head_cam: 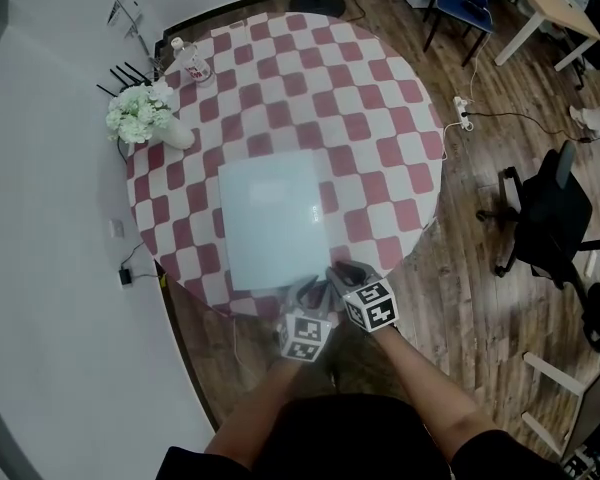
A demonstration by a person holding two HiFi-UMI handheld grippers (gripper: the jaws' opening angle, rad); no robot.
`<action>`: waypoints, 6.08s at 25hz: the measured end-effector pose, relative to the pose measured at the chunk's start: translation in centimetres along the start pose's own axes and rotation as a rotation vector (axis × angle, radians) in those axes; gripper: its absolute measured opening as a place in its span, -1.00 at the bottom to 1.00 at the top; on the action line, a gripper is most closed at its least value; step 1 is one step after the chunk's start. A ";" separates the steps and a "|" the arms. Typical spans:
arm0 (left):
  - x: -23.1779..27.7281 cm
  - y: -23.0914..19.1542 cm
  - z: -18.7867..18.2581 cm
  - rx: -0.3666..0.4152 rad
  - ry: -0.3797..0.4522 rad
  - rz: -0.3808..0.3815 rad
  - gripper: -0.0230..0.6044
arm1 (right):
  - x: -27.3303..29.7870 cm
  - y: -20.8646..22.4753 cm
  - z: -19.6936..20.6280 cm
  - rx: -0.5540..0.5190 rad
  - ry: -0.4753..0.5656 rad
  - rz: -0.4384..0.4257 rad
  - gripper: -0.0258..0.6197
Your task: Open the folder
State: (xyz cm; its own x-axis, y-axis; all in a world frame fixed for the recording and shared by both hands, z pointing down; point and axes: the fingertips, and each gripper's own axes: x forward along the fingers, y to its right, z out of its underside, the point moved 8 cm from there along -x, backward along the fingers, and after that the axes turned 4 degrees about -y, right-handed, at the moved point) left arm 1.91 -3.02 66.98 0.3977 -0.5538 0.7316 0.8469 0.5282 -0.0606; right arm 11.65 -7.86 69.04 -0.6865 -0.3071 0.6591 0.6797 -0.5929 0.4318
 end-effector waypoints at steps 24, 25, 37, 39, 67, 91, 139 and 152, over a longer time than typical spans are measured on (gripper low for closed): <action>1.2 0.1 -0.3 0.167 -0.111 -0.006 -0.63 | 0.0 0.8 0.0 0.067 -0.015 -0.032 -0.62; 1.2 0.2 -0.3 0.184 -0.119 0.002 -0.62 | 0.1 0.7 -0.1 0.064 -0.016 -0.029 -0.62; 1.9 0.7 -0.8 0.270 -0.181 -0.070 -0.61 | 0.1 0.5 -0.2 0.039 -0.021 -0.009 -0.66; 1.8 0.7 -0.8 0.253 -0.185 -0.075 -0.63 | 0.1 0.4 -0.1 0.043 -0.019 -0.008 -0.67; 1.5 0.4 -0.3 0.426 -0.268 -0.152 -0.61 | 0.7 -0.1 -0.4 0.067 0.005 -0.007 -0.73; 2.2 1.0 -0.9 0.511 -0.265 -0.183 -0.41 | 0.6 0.1 -0.5 0.096 0.008 0.002 -0.71; -12.6 -4.2 -6.7 0.149 0.114 -0.317 -0.92 | 0.9 -1.9 -1.5 0.040 -0.106 0.056 -0.81; -21.2 -10.0 -6.1 -0.072 0.173 -0.578 -0.92 | 1.8 -4.6 -3.4 -0.158 -0.198 0.055 -0.92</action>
State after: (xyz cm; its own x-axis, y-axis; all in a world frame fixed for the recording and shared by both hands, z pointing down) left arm -12.83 -0.48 47.95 -0.0876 -0.8378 0.5390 0.9622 0.0690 0.2636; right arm 6.44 -8.24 66.16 -0.5751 -0.1994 0.7934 0.6552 -0.6930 0.3008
